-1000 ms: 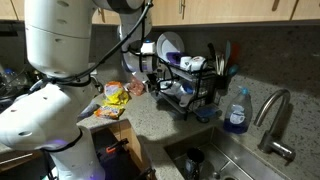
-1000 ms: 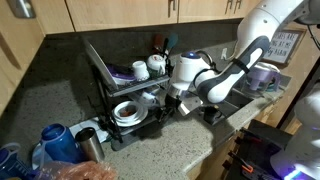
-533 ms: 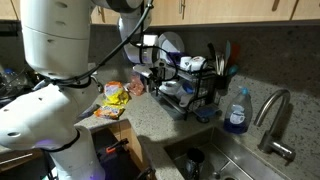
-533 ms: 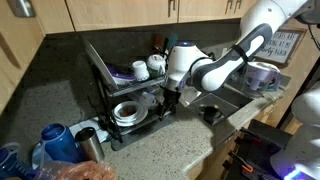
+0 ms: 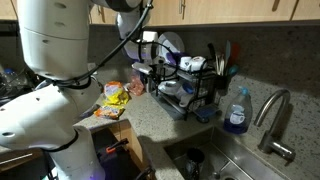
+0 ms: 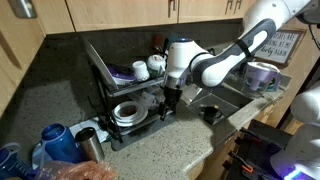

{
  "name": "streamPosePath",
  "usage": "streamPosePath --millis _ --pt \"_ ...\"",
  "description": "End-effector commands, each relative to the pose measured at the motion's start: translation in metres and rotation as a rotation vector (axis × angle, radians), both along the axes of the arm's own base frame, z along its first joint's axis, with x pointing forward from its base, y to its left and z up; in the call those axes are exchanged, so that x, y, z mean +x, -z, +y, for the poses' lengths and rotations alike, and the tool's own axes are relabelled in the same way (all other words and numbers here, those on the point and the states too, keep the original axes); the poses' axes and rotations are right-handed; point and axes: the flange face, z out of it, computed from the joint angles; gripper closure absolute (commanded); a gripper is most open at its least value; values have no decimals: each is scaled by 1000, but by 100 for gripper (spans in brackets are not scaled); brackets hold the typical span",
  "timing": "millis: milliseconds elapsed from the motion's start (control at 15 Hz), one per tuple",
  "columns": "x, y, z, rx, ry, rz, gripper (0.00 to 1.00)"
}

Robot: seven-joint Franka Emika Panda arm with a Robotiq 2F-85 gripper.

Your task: Pick up the cup and put it on the dish dryer

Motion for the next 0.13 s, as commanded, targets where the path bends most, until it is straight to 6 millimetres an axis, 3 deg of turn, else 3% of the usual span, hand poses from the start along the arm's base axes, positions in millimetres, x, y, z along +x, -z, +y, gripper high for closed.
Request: streamPosePath --millis 0,67 --pt "0 0 0 0 1 1 0" --pt "0 0 -1 0 1 1 0"
